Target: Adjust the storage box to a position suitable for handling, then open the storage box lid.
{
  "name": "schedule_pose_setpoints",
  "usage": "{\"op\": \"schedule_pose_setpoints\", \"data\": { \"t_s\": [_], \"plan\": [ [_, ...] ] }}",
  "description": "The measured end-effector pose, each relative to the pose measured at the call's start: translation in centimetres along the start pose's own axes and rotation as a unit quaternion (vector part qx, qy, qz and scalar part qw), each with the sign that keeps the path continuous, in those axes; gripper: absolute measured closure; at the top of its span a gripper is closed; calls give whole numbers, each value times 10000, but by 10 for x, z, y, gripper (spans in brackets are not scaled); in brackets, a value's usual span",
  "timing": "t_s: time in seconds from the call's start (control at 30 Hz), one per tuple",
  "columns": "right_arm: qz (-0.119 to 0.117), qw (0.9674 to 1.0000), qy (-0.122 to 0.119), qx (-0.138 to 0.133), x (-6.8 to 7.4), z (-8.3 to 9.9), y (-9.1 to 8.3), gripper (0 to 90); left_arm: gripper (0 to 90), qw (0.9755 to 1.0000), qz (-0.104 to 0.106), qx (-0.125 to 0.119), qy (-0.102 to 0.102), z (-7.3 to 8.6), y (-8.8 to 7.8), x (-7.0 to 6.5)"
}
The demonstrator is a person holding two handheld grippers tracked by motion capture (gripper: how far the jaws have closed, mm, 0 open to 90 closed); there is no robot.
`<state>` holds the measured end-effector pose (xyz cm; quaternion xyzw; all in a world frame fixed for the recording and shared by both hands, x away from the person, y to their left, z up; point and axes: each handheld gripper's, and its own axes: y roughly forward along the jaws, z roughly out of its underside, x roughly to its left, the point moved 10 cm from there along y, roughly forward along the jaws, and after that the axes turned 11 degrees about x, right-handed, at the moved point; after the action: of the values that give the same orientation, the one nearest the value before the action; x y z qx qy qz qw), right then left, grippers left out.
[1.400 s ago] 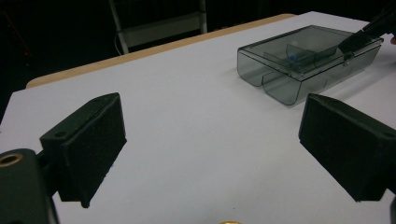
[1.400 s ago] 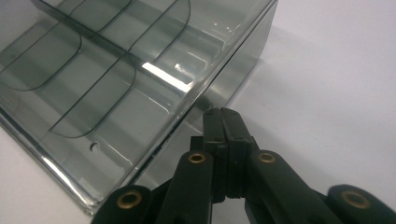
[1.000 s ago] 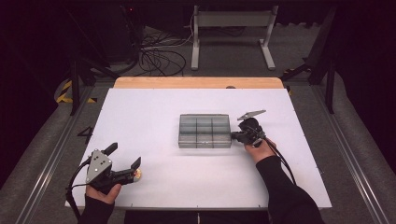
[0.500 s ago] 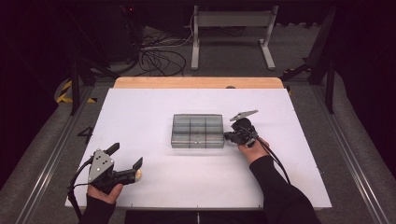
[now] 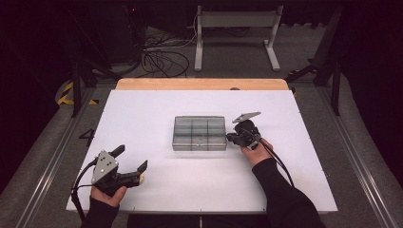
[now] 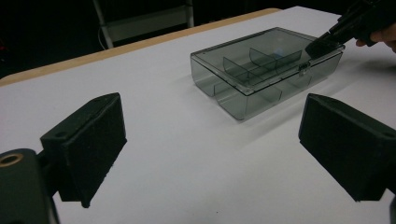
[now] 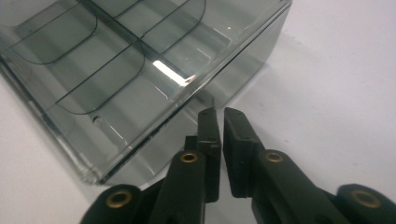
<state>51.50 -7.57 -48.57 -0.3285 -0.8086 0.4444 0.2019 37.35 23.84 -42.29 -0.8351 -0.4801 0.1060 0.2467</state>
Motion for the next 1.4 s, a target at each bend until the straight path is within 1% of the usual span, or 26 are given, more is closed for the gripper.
{"op": "schedule_pose_setpoints", "data": {
  "t_s": [0.07,0.1,0.17,0.2,0.23,0.27,0.33,0.37,0.4,0.5,0.53,0.57,0.6,0.63,0.67,0.7,0.73,0.77,0.87,0.97,1.03,1.17,1.23,1.27,1.33,1.4],
  "plan": [
    [69,10000,-17,-37,0,1,-8,749,85,9999,138,53,-3,-4,3,-3],
    [86,9999,-42,-102,1,1,-13,708,88,9999,138,53,-3,-4,3,-3],
    [74,9994,-102,-334,3,1,-24,634,94,9997,211,84,2,-9,5,-5],
    [71,9990,-142,-411,5,1,-29,592,98,9995,292,156,5,-12,8,-7],
    [71,9990,-142,-411,5,1,-29,592,100,9995,292,156,5,-12,8,-7],
    [45,9981,-239,-568,9,2,-38,504,104,9992,352,186,6,-14,9,-8],
    [2,9973,-294,-678,13,4,-46,447,108,9983,512,289,-29,-17,13,-11],
    [-45,9969,-314,-725,15,4,-48,425,112,9983,512,289,-29,-17,13,-11],
    [-87,9965,-326,-765,17,5,-51,408,117,9975,612,362,-51,-20,17,-13],
    [-172,9954,-415,-850,23,7,-57,376,123,9968,678,419,-31,-23,21,-14],
    [-221,9949,-432,-887,26,7,-59,363,125,9964,720,447,-74,-24,24,-16],
    [-221,9949,-432,-887,26,7,-59,363,125,9962,727,482,-51,-26,26,-16],
    [-297,9941,-450,-946,29,9,-61,331,137,9954,734,609,13,-28,34,-17],
    [-342,9937,-456,-966,31,9,-61,318,151,9954,734,609,13,-28,34,-17],
    [-392,9932,-472,-985,33,10,-62,301,155,9934,889,702,183,-29,41,-20],
    [-392,9932,-472,-985,33,10,-62,301,146,9934,889,702,183,-29,41,-20],
    [-464,9927,-488,-998,35,11,-62,285,137,9919,1011,751,176,-30,45,-22],
    [-464,9927,-488,-998,35,11,-62,285,137,9912,1081,759,121,-31,49,-24],
    [-499,9918,-542,-1048,38,13,-62,275,138,9911,1002,859,167,-34,59,-25],
    [-520,9910,-581,-1091,40,15,-62,269,139,9898,965,1023,231,-35,67,-27],
    [-514,9913,-578,-1065,40,15,-59,263,171,9882,1003,1135,230,-36,72,-29],
    [-525,9915,-590,-1038,41,15,-56,262,193,9841,1189,1312,143,-36,82,-34],
    [-539,9917,-571,-1022,40,15,-54,262,197,9826,1199,1402,189,-36,87,-34],
    [-539,9917,-571,-1022,40,15,-54,262,197,9825,1175,1428,224,-36,89,-35],
    [-560,9919,-537,-1001,40,15,-52,263,204,9818,1068,1528,374,-34,94,-33],
    [-571,9922,-546,-962,41,15,-50,263,208,9789,1075,1678,453,-31,100,-32]
  ]
}}
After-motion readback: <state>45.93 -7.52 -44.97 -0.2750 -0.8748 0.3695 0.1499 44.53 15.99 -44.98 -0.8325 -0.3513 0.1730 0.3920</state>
